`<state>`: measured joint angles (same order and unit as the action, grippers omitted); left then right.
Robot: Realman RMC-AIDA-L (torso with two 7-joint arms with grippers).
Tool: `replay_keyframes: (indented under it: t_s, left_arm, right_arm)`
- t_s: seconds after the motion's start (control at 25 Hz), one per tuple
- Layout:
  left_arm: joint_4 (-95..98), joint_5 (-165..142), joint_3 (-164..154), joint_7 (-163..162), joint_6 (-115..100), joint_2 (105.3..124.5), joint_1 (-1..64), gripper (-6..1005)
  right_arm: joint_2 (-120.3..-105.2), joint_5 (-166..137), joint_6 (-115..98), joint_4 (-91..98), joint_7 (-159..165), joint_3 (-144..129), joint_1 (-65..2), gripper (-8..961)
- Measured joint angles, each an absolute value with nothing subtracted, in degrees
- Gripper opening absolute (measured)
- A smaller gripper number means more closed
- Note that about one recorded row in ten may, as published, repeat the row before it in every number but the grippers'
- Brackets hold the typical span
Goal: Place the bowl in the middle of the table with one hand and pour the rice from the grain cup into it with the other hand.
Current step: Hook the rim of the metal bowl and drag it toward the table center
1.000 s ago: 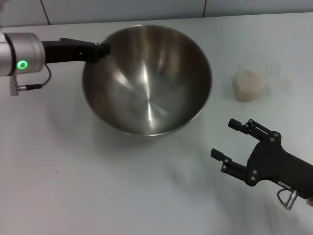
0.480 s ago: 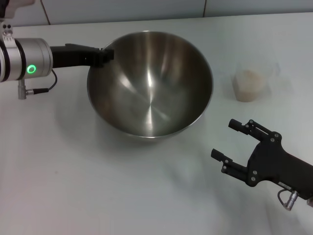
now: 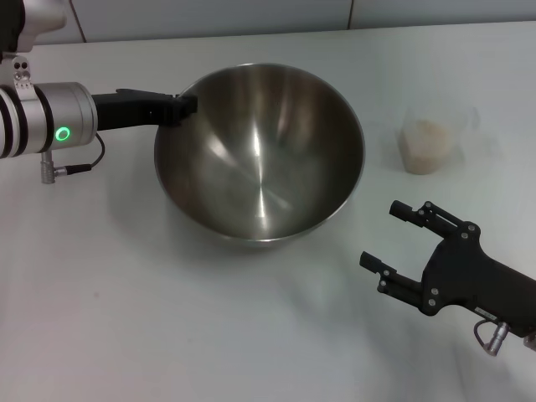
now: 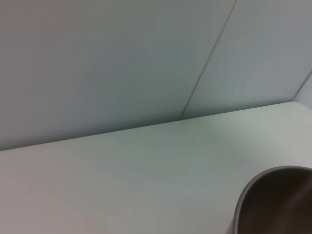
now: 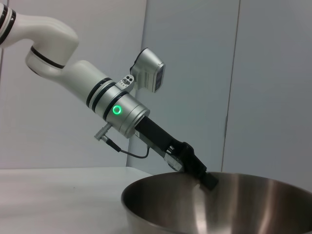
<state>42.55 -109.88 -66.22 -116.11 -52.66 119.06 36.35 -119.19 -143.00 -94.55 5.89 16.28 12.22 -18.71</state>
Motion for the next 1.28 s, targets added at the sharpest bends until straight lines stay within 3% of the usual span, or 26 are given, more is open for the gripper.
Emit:
replay_keyframes:
  t_s: [1.24, 1.28]
  left_arm:
    - [40.47, -104.6, -70.38, -107.73, -49.05, 119.09, 35.52, 70]
    - [40.32, -103.43, -70.86, -106.76, -49.02, 119.09, 35.41, 109]
  right_arm:
    - [-119.18, -143.0, -94.39, 5.89, 16.17, 12.21, -19.08, 656]
    - [-119.18, -143.0, -94.39, 5.89, 16.17, 12.22, -19.08, 655]
